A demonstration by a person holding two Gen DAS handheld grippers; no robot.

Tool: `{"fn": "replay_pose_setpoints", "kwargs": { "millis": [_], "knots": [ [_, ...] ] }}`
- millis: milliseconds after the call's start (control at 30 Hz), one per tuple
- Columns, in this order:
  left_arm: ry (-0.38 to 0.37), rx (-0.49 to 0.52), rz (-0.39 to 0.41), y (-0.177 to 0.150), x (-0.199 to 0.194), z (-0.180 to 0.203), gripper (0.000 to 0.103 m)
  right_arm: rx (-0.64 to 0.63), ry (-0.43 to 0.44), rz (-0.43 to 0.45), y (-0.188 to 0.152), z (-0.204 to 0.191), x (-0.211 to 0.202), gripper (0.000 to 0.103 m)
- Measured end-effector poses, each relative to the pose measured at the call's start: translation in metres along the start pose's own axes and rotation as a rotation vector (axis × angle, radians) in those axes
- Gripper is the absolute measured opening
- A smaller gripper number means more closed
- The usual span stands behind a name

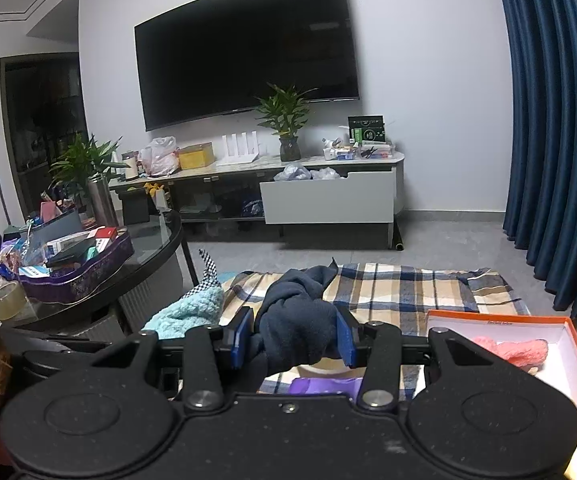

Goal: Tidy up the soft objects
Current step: 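Carry the light blue towel and navy cloth over the white box with both tools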

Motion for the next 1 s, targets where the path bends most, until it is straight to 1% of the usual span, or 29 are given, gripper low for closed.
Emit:
{"fn": "replay_pose_setpoints", "kwargs": {
  "millis": [367, 1000],
  "knots": [
    [-0.016, 0.019, -0.001, 0.0, 0.0, 0.013, 0.04, 0.021, -0.036, 0.015, 0.004, 0.017, -0.011, 0.053],
    [-0.052, 0.056, -0.005, 0.0, -0.001, 0.029, 0.04, 0.043, -0.056, 0.014, 0.001, 0.028, -0.016, 0.053]
  ]
}}
Point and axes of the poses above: each gripper's, at about its wrist camera, not at the fingertips, and x roughly the way its jaws point, z to its right, y to its top, the point moved 2 cm from there along x, roughly the way its jaws point, and after that the axes turned 12 degrees about y, right-handed, at the moved point
